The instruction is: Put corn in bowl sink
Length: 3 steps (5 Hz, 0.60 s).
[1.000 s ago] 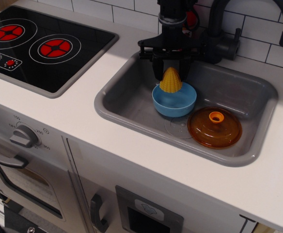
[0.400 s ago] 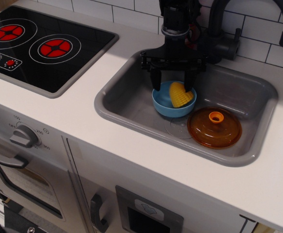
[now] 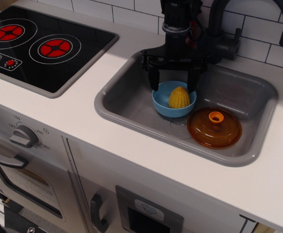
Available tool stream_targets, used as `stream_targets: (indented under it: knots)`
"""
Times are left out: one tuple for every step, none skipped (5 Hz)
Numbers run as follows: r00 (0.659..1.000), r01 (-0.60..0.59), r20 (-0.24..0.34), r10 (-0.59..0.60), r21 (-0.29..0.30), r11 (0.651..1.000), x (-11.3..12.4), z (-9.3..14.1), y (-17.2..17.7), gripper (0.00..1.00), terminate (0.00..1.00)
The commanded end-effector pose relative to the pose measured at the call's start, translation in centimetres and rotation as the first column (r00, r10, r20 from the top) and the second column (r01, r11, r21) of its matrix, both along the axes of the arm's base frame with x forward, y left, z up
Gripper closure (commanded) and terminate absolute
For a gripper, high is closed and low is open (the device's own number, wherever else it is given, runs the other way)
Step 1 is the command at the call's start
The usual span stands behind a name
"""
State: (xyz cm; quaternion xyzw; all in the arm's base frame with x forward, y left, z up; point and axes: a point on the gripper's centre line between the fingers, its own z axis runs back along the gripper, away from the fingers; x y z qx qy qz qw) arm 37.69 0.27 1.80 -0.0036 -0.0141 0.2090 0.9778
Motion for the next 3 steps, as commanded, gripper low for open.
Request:
stream_targets:
  knots:
    - [0.988,-0.041,0.148,0.038,0.02,0.999,0.18,5.73,0.61,0.0,0.0]
    - [0.988,-0.041,0.148,0.038,0.02,0.999,0.18,5.73,0.61,0.0,0.0]
    - [0.988,-0.041,0.148,0.038,0.02,0.999,0.18,5.73,0.61,0.0,1.0]
